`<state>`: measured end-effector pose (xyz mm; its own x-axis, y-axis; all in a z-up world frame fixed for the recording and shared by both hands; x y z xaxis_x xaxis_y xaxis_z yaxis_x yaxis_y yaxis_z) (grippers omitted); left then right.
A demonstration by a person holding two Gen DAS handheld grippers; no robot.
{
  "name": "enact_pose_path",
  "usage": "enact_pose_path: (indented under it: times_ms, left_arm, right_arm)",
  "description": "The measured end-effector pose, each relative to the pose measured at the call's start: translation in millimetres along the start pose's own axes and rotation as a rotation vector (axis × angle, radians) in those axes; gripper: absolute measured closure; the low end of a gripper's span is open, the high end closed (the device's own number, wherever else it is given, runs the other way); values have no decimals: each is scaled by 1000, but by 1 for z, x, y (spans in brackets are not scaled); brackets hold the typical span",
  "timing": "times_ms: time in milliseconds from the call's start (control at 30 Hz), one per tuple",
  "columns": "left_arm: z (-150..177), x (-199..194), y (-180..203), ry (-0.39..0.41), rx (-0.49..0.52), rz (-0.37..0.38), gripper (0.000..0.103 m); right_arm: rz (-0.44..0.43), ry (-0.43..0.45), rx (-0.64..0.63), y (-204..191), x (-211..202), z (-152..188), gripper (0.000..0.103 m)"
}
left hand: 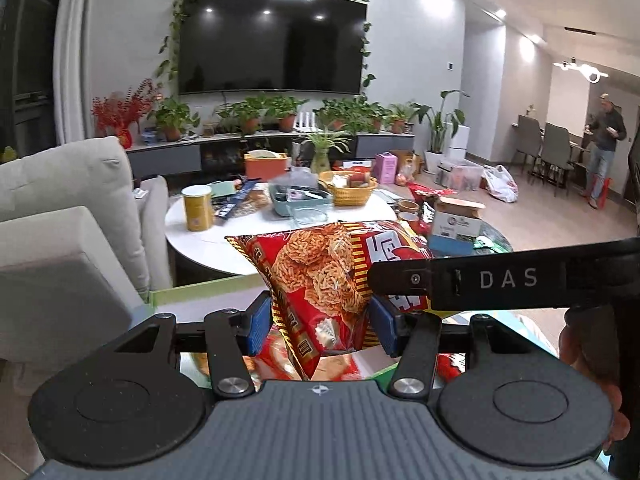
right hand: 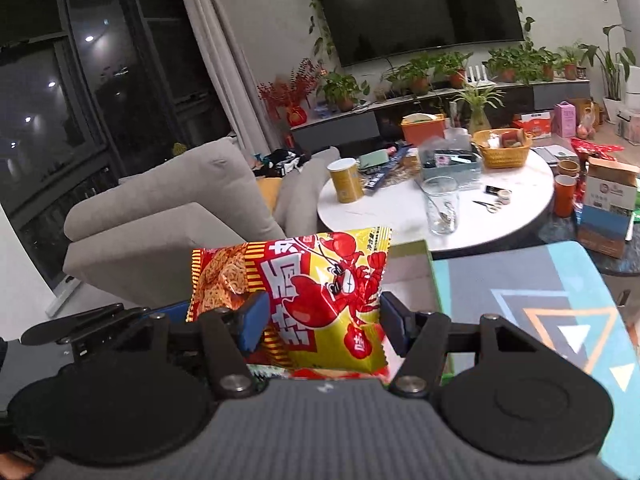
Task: Organize snacks
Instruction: 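Lift the crayfish chip bag into the green box and release it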
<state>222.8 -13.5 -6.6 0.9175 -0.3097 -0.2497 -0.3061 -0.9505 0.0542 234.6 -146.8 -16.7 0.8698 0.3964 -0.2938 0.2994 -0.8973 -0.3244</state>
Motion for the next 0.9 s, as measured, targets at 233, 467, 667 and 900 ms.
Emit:
enact_pose_path:
  times_ms: [233,467,667,900]
  left_arm:
    - [3,9,-31,-12,-18,-44,53]
    - [16,31,-60,-60,-39,-74,53]
    - [31,57,-79,-100,-42,-86,53]
    - [49,79,-92,-132,-51,-96,53]
  right_arm:
    - [-24,-20,12,-17,24,5,38]
    - [-18,-60,12,-23,58,16,38]
    - [-5,-94,31,-21,85,29,38]
    - [7,-120,65,-15,109,43,38]
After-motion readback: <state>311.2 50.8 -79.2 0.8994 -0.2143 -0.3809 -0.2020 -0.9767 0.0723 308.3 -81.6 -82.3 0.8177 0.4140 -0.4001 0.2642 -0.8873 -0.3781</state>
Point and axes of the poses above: each gripper's, at about its wrist camera, not at the fingertips, and x roughly the way its jaws point, y to its right, z to its underside, the point moved 9 cm from there along x, roughly the way its jaws point, and after that the axes turned 12 degrees about y, right-handed, at the moved point
